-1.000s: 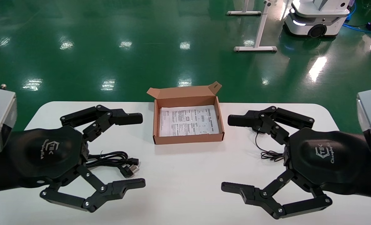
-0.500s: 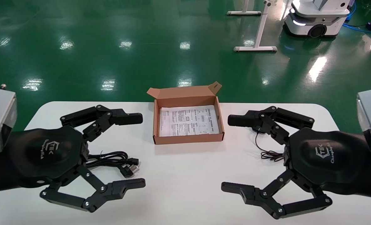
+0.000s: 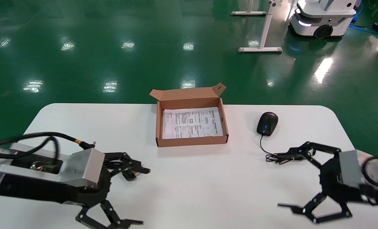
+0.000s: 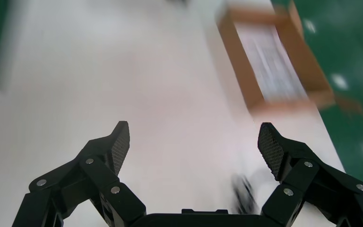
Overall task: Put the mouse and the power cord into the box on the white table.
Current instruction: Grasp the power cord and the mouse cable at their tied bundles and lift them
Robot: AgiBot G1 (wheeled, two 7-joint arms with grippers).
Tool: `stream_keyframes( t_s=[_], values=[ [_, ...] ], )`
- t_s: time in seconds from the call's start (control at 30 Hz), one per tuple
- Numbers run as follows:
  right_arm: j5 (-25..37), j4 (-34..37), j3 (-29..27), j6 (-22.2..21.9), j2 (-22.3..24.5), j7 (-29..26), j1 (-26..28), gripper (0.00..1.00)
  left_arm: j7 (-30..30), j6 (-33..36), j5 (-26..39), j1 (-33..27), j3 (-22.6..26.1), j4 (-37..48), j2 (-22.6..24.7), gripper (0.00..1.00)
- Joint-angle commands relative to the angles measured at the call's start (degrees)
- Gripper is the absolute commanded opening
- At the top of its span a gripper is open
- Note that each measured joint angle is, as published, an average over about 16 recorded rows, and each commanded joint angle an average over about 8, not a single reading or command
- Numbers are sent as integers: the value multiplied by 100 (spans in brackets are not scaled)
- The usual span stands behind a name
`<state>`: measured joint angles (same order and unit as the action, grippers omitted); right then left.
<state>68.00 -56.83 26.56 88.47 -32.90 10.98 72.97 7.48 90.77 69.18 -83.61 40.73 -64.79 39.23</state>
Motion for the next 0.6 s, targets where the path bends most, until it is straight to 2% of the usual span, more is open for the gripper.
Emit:
stream_keyframes(
  t_s=[0.03,0.3,0.47,0.6],
  values=[
    [392,401,191,-67,-66,349,200,100,-158,-3,318,-215,278,271,51,100],
    [1942,2206,788,-699,-1050,1589,1229,100,-1465,-127,1624,-1081,1116,2335,802,100],
    [2491,3228,1049,-1060,-1593,2220,1717,100,-2297,-348,2240,-1526,1432,3585,1344,100],
    [2731,3877,1171,-1327,-1921,2625,1984,100,-2833,-593,2479,-1728,1541,4403,1683,100]
  ],
)
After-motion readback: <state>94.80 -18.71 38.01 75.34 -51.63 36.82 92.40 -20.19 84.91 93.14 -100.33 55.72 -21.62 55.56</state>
